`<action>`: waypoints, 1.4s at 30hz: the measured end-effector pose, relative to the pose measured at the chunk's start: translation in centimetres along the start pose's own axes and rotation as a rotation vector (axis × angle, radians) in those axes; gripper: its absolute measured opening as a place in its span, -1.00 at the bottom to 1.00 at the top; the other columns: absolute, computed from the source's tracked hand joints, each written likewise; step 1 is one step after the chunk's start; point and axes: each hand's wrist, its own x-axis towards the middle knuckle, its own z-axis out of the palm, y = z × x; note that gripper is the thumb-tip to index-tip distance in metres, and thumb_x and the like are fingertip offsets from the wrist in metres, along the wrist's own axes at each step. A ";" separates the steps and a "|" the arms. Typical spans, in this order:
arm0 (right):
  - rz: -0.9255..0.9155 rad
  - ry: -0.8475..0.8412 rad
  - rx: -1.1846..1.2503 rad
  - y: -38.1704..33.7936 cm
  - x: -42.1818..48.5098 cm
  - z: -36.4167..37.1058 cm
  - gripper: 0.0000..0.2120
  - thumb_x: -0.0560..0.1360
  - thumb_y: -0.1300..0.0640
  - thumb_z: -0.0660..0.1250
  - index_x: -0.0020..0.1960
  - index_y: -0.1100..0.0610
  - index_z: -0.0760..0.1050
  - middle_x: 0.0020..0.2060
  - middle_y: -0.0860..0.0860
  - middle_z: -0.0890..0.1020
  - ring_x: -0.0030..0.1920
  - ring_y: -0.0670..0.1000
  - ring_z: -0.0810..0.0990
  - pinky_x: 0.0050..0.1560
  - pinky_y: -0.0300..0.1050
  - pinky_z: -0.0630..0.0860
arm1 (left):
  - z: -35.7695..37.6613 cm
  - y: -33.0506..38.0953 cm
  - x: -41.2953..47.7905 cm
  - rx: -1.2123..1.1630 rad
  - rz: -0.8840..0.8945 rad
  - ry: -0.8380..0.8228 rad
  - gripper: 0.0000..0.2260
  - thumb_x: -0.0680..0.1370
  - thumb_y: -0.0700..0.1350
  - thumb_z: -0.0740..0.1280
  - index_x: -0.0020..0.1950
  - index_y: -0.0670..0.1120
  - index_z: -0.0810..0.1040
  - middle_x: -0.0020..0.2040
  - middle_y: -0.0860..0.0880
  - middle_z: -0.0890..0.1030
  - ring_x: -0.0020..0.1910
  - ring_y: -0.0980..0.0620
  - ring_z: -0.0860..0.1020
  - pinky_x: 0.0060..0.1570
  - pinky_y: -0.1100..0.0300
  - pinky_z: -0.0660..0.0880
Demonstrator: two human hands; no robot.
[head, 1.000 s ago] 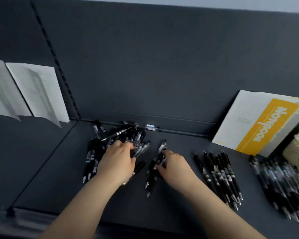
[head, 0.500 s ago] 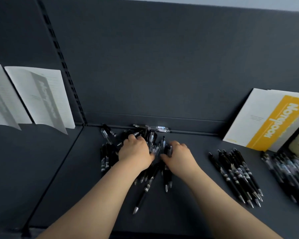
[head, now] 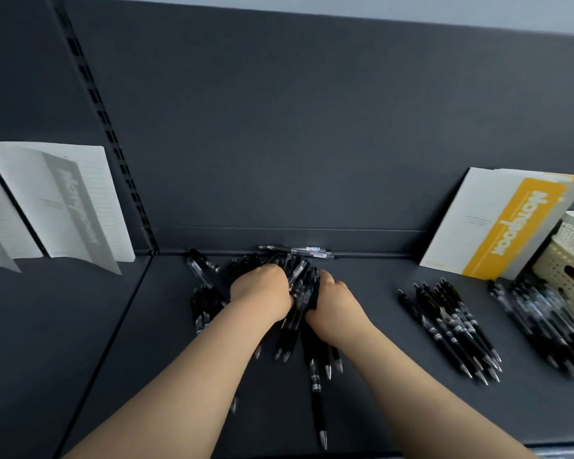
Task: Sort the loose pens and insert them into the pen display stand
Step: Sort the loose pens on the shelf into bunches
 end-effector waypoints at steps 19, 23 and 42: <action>0.052 -0.041 1.216 3.7 -3.0 -4.5 -0.84 0.50 0.20 0.34 -0.24 0.12 0.42 -0.46 -0.01 0.43 -0.49 -0.09 0.36 -0.52 -0.28 0.31 | -0.7 -0.4 -2.8 -1.117 0.160 0.024 -0.93 0.49 -0.21 0.23 -0.04 -0.13 0.46 -0.29 -0.05 0.49 -0.34 0.02 0.46 -0.28 0.13 0.40; 0.052 -0.011 1.451 4.3 -4.0 -6.0 -0.80 0.46 0.21 0.36 -0.27 0.09 0.38 -0.50 -0.04 0.36 -0.50 -0.10 0.30 -0.56 -0.29 0.23 | 0.1 3.9 -5.7 -1.075 0.256 0.053 -0.92 0.47 -0.17 0.25 -0.05 -0.11 0.44 -0.34 -0.05 0.52 -0.39 0.03 0.45 -0.32 0.12 0.39; 0.222 0.212 0.463 22.7 -6.4 -19.7 -0.71 0.43 0.05 0.42 -0.32 0.12 0.36 -0.49 0.02 0.42 -0.51 -0.04 0.36 -0.50 -0.21 0.23 | 2.0 20.5 -9.0 -1.510 0.134 -0.183 -0.88 0.53 -0.27 0.33 0.02 -0.10 0.51 -0.24 0.00 0.55 -0.33 0.08 0.53 -0.35 0.20 0.41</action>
